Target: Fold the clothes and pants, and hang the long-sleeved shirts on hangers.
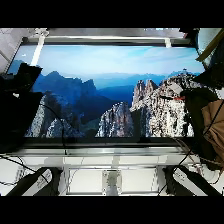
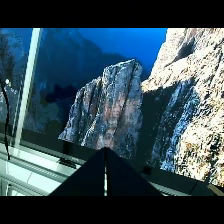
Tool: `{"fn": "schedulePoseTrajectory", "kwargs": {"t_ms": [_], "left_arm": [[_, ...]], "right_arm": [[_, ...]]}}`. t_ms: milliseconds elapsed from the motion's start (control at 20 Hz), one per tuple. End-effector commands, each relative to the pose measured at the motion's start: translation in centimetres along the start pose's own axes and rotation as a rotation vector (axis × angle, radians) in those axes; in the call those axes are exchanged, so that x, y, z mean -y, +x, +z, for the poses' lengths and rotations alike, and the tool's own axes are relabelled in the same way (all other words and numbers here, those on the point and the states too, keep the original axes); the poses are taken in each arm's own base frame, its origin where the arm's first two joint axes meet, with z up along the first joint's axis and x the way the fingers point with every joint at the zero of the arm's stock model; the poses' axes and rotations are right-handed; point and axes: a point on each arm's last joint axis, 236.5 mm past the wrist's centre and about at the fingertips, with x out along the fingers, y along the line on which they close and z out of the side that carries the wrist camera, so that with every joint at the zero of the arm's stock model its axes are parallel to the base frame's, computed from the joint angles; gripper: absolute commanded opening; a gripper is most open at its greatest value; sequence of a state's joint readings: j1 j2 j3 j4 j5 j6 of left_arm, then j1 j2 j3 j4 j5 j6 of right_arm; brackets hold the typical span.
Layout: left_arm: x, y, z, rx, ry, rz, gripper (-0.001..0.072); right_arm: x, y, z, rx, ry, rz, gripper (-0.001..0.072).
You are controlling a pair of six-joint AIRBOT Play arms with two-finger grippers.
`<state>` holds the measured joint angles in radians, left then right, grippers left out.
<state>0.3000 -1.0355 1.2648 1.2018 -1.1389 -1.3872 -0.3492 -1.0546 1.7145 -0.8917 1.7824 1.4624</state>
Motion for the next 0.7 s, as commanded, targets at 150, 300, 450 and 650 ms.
{"fn": "schedulePoseTrajectory", "kwargs": {"t_ms": [150,300,450,650], "left_arm": [[-2.6,0.6,2.5,0.09,0.117,0.094,0.001],[-8.1,0.7,4.1,0.112,0.277,0.327,0.001],[-10.7,1.6,4.8,0.102,0.348,0.425,0.0009],[-11.8,5.0,4.5,0.075,0.347,0.416,0.001]], "right_arm": [[0.2,0.0,1.4,0.058,-0.001,-0.007,0.0013],[0.5,0.0,1.4,0.057,0.002,-0.02,0.0013],[1.1,0.0,1.4,0.058,0.007,-0.046,0.0013],[2.1,-0.1,2.1,0.086,0.013,-0.089,0.0013]]}}
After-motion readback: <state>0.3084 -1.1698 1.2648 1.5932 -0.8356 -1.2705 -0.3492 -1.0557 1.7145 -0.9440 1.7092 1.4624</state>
